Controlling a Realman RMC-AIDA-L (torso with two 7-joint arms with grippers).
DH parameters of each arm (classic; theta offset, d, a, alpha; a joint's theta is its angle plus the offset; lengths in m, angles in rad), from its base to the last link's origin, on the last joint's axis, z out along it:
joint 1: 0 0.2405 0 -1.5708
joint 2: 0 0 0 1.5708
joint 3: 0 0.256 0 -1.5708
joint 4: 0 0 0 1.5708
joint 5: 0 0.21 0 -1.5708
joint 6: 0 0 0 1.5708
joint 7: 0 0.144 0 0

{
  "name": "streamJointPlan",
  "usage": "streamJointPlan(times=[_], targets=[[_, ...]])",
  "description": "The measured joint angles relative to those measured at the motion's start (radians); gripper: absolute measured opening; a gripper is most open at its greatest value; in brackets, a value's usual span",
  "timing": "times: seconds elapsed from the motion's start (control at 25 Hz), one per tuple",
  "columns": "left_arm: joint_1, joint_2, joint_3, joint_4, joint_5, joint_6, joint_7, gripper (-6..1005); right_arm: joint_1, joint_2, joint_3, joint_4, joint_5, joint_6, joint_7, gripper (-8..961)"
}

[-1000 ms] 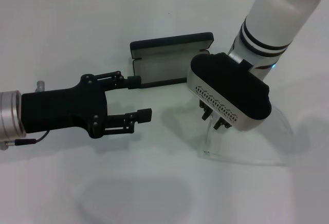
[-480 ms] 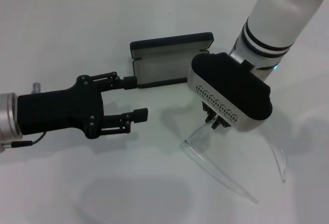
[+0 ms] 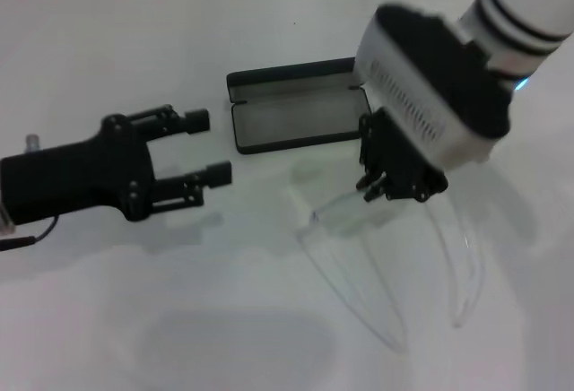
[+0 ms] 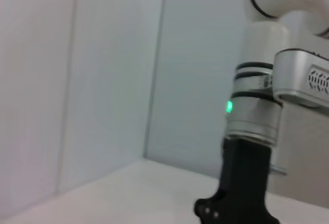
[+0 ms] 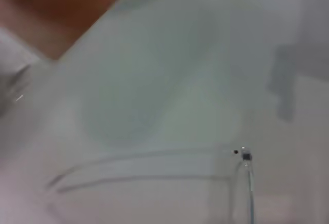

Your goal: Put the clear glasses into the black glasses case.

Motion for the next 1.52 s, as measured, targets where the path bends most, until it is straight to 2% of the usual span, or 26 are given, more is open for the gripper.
streamJointPlan(times=[0.16, 0.4, 0.52, 0.56, 0.6, 0.76, 1.0, 1.04, 1.2, 1.4, 1.52], targets=[[0.014, -0.002, -0.038, 0.000, -0.084, 0.002, 0.008, 759, -0.045, 0.002, 0.144, -0.021, 0.023, -0.001, 0.027, 54], [0.009, -0.003, -0.032, -0.002, -0.242, 0.040, 0.055, 756, -0.132, 0.000, 0.354, 0.011, 0.196, 0.029, 0.043, 55], [0.003, -0.003, -0.034, -0.012, -0.298, 0.046, 0.066, 681, -0.164, -0.002, 0.442, 0.085, 0.326, 0.046, 0.041, 55], [-0.014, -0.004, -0.034, -0.036, -0.381, 0.045, 0.085, 657, -0.179, -0.002, 0.458, 0.116, 0.374, 0.062, 0.033, 55], [-0.022, -0.004, -0.034, -0.043, -0.394, 0.045, 0.092, 632, -0.193, -0.002, 0.470, 0.145, 0.419, 0.076, 0.022, 55], [-0.072, -0.006, -0.022, -0.064, -0.438, 0.052, 0.112, 517, -0.244, -0.007, 0.490, 0.311, 0.647, 0.103, -0.067, 55], [-0.134, -0.006, 0.044, -0.083, -0.458, 0.052, 0.134, 329, -0.323, 0.004, 0.460, 0.373, 0.821, 0.101, -0.109, 54], [-0.166, -0.007, 0.057, -0.113, -0.459, 0.051, 0.151, 290, -0.334, 0.004, 0.442, 0.381, 0.855, 0.101, -0.118, 54], [-0.206, -0.007, 0.059, -0.161, -0.458, 0.051, 0.161, 135, -0.340, 0.002, 0.426, 0.418, 0.894, 0.097, -0.122, 54], [-0.220, -0.007, 0.075, -0.193, -0.451, 0.049, 0.181, 34, -0.342, 0.004, 0.426, 0.432, 0.900, 0.096, -0.123, 55], [-0.217, -0.005, 0.107, -0.194, -0.448, 0.048, 0.179, 34, -0.340, 0.005, 0.425, 0.434, 0.901, 0.097, -0.124, 56]])
